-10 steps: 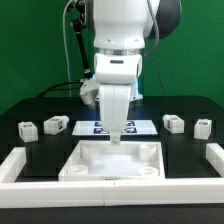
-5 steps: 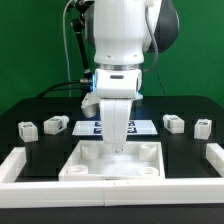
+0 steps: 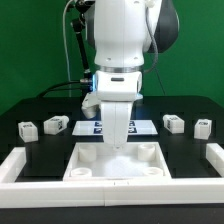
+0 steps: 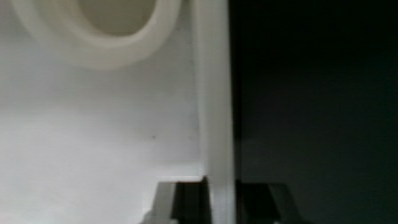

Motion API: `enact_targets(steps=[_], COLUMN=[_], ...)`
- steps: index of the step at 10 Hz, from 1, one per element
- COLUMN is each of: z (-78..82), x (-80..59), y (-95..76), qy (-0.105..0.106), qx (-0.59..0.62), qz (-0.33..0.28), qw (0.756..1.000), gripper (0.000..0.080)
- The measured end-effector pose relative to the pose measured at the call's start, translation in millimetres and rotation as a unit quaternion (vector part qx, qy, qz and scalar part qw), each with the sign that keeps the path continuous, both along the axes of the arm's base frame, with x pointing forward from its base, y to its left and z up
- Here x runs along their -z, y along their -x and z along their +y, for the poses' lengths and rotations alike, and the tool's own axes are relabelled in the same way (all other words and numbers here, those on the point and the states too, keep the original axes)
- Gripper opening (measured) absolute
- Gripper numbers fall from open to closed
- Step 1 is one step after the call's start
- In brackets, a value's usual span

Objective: Assemble square table

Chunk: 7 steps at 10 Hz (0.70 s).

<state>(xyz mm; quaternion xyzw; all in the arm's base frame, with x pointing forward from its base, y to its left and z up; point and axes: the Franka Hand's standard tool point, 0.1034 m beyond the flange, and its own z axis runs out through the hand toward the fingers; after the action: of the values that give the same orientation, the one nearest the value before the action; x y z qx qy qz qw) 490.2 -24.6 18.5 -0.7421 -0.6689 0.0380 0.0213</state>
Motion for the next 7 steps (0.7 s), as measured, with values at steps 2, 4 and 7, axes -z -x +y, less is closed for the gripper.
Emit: enact_targets(steps=[2,4,7], z=[0.0,0.0,5.4], x=[0.0,0.0,0.2], y=[0.1,0.1,-0.2], qy=[0.0,0.0,-0.003], qx=[0.0,0.0,-0.01], qz=[0.0,0.0,-0.002], qw=[1.0,1.0,1.0], gripper=[0.0062,0.0062,0.0062])
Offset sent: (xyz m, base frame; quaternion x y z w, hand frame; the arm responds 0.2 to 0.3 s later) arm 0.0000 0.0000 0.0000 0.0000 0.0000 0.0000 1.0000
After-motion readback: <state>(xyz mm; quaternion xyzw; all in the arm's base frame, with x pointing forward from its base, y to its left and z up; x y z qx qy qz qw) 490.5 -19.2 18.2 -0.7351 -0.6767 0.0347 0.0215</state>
